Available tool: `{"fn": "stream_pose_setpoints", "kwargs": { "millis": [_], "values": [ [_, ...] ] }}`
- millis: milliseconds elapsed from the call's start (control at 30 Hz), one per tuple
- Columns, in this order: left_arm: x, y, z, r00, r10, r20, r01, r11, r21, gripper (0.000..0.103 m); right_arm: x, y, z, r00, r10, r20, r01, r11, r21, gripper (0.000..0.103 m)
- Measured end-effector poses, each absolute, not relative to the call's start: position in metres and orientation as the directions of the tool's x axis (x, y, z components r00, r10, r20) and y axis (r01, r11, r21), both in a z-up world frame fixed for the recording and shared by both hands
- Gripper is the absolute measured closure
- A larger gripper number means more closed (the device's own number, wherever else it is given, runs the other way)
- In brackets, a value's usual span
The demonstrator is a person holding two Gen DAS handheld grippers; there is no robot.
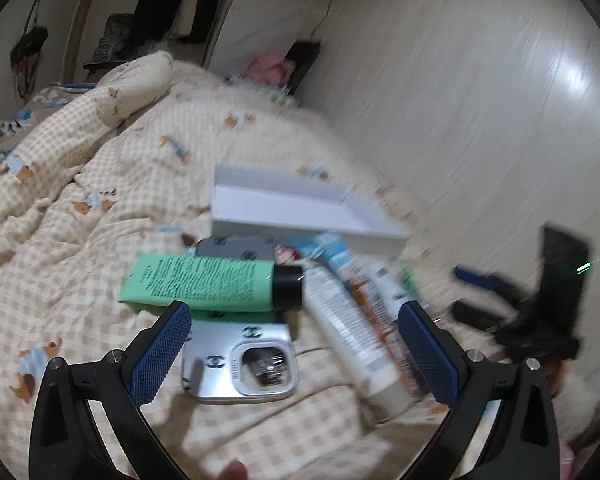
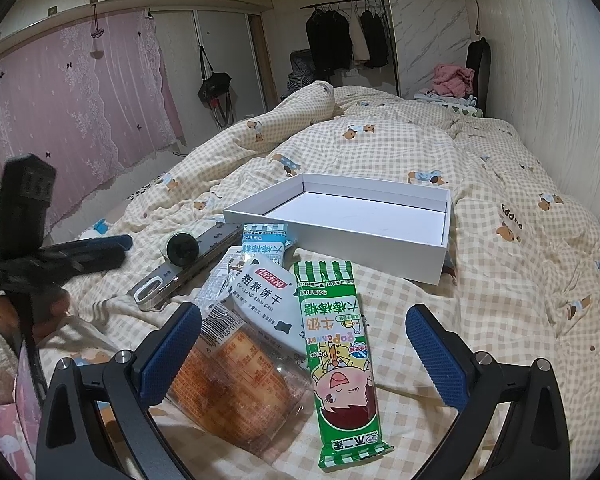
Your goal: Organize objects
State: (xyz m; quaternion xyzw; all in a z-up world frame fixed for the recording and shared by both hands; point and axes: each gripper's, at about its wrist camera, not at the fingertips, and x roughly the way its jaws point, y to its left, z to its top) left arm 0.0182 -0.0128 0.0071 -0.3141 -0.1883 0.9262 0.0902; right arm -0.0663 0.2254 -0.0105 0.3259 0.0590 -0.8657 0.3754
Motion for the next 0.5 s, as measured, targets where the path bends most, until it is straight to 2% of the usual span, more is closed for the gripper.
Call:
{"fn": "stream_pose_setpoints", "kwargs": {
  "millis": [100, 400, 500],
  "values": [
    [0.028, -0.022, 0.011, -0.818, 0.275, -0.504, -0.029, -0.896, -0.442, 0.0, -0.066, 0.227, -0.01, -0.503, -0.615, -0.607, 0.688, -0.71, 0.15, 0.0],
    [0.029, -0.01, 0.02, -0.821, 0.295, -0.489, -0.089, -0.912, -0.4, 0.0, -0.066, 0.228, -0.012, -0.505, -0.613, -0.608, 0.688, -0.711, 0.145, 0.0],
    [0.034, -0.01, 0.026, -0.83, 0.318, -0.457, -0.128, -0.908, -0.4, 0.0, -0.066, 0.228, -0.012, -0.504, -0.613, -0.608, 0.688, -0.711, 0.146, 0.0]
  ]
}}
